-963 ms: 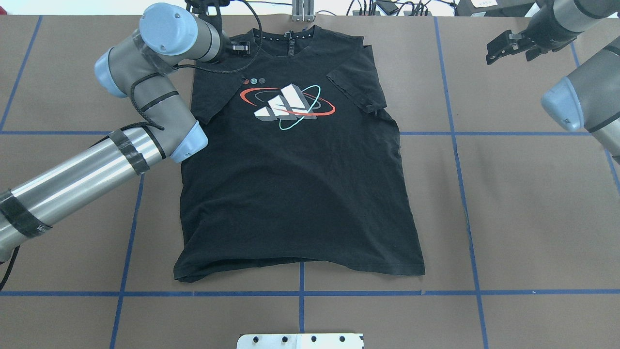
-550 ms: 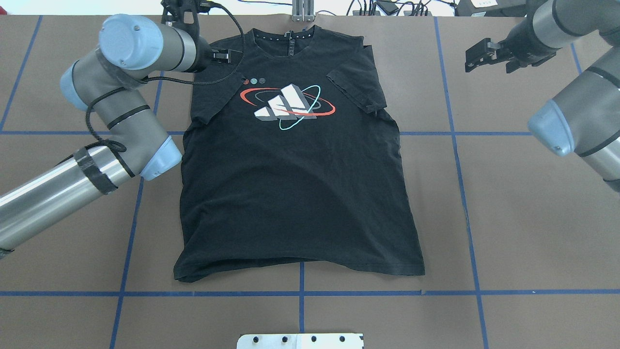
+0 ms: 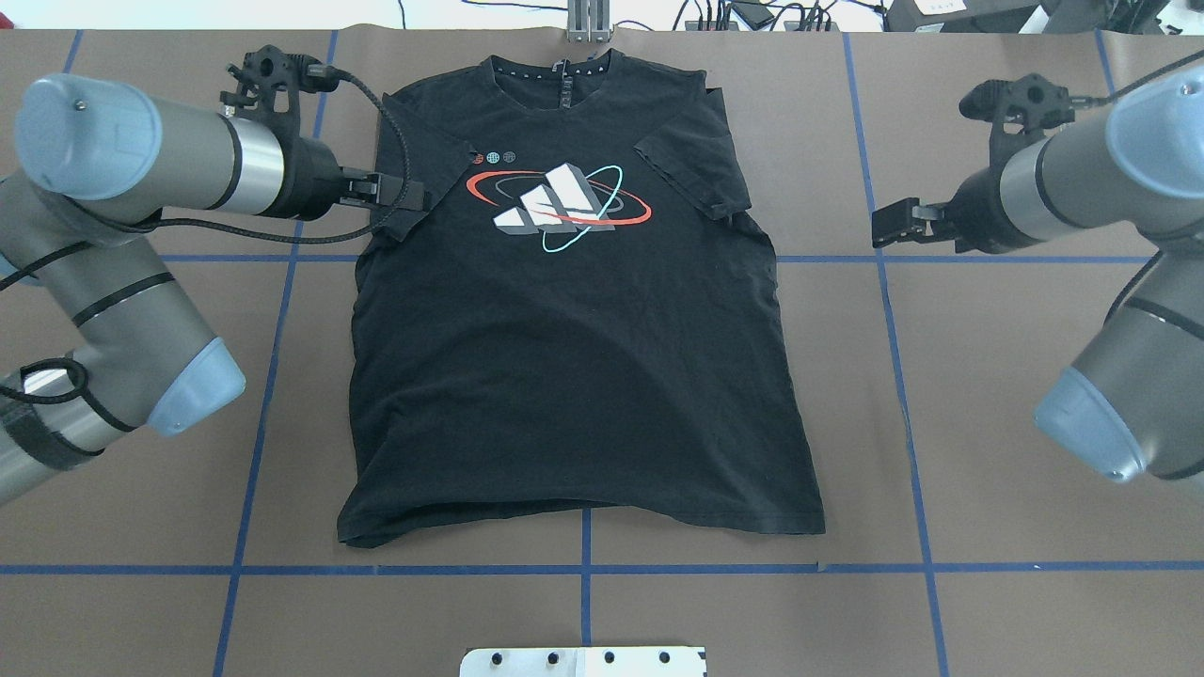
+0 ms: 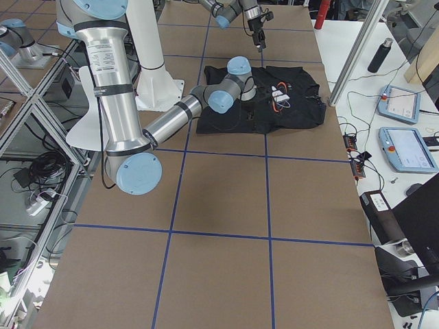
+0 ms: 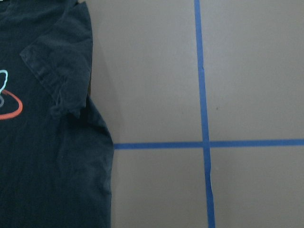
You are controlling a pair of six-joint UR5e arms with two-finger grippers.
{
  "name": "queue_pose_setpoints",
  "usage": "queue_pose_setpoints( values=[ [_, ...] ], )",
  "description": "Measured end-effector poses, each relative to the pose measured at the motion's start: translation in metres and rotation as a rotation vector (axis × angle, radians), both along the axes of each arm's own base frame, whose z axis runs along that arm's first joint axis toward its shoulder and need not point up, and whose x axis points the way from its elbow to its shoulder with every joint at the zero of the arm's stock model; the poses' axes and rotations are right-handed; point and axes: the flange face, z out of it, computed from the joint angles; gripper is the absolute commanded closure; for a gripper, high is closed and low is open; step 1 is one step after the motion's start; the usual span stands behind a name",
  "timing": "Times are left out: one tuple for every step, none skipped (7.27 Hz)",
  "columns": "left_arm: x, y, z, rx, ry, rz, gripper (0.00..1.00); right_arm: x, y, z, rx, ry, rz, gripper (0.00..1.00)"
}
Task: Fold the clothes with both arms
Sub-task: 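Lower both grippers to the shirt hem corners nearest the robot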
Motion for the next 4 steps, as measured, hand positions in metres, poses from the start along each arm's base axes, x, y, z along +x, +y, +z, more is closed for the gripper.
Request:
queue_pose_setpoints(
  values=[
    [-0.005, 0.029, 0.020, -0.022, -0.011, 0.041, 0.00, -0.007, 0.031, 0.001, -0.013, -0.006, -0.027, 0.00],
    [-0.003, 0.058, 0.039, -0.047, -0.029, 0.074, 0.00, -0.018, 0.059, 0.004, -0.035, -0.012, -0.042, 0.01],
    [0.006, 0.087, 0.055, -0.079, -0.044, 0.092, 0.00, -0.031, 0.086, 0.010, -0.049, -0.019, -0.034, 0.01],
    [0.023, 0.113, 0.063, -0.113, -0.052, 0.096, 0.00, -0.041, 0.111, 0.021, -0.044, -0.026, -0.020, 0.01]
  ],
)
